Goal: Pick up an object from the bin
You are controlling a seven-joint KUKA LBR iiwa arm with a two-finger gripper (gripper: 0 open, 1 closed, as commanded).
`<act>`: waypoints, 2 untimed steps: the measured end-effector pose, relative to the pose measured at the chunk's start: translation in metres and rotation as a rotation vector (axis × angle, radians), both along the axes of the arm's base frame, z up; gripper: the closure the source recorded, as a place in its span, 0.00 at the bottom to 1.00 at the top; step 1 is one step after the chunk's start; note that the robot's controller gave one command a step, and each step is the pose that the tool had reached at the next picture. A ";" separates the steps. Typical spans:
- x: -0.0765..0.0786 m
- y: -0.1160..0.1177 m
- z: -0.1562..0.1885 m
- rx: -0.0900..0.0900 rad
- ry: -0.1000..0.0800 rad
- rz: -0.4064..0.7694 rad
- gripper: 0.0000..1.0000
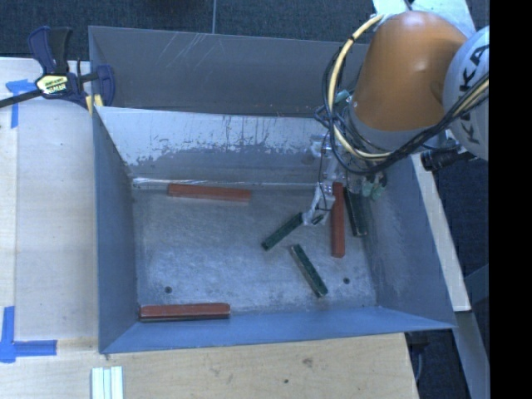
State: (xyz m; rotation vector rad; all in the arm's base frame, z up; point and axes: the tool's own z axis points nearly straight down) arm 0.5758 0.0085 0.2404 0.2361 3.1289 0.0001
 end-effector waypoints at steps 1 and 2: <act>-0.008 0.001 -0.171 0.000 0.008 0.168 0.00; -0.005 0.001 -0.165 0.000 -0.002 0.166 1.00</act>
Offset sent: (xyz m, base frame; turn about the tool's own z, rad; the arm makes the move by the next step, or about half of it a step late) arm -0.0063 0.0009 -0.1666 -0.1676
